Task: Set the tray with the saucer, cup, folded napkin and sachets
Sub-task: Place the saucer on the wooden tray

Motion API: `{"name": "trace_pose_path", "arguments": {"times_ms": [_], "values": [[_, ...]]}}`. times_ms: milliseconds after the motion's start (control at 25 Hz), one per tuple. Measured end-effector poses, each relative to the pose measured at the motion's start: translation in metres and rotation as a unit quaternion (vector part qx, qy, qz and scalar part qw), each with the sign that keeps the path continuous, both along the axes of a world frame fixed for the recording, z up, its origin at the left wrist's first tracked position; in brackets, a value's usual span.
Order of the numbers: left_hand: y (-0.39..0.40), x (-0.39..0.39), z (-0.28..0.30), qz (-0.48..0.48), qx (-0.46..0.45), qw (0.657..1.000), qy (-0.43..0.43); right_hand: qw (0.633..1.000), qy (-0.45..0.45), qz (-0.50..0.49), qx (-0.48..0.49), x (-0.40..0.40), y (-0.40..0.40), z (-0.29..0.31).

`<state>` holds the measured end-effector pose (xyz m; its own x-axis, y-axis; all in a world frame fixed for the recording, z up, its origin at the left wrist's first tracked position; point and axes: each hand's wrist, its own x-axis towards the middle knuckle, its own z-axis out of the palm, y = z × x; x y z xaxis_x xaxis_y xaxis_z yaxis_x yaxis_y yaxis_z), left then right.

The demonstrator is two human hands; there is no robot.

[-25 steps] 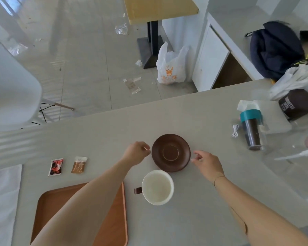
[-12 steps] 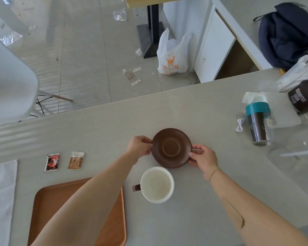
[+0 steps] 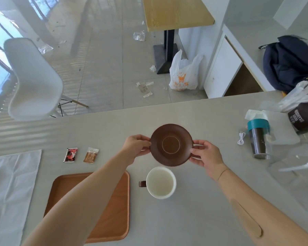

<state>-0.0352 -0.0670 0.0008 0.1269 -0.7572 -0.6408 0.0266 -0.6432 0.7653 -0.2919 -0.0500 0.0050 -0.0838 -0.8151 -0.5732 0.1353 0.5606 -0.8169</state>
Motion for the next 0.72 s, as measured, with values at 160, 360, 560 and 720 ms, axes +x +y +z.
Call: {"name": "trace_pose_path", "arguments": {"times_ms": [160, 360, 560, 720], "values": [[0.039, 0.025, 0.028, 0.039, -0.017, 0.999, 0.023, 0.998, -0.016, 0.059, -0.029, 0.016, 0.016, 0.023], [0.099, 0.072, 0.040, 0.075, -0.032, 0.997, 0.017, 0.989, -0.036, 0.143, -0.031, 0.058, 0.047, 0.037], [0.148, 0.125, 0.037, 0.087, -0.026, 0.996, 0.008, 0.982, -0.033, 0.187, -0.017, 0.110, 0.081, 0.036], [0.172, 0.164, 0.027, 0.089, -0.015, 0.996, -0.001, 0.983, -0.036, 0.180, 0.007, 0.153, 0.104, 0.026]]}}
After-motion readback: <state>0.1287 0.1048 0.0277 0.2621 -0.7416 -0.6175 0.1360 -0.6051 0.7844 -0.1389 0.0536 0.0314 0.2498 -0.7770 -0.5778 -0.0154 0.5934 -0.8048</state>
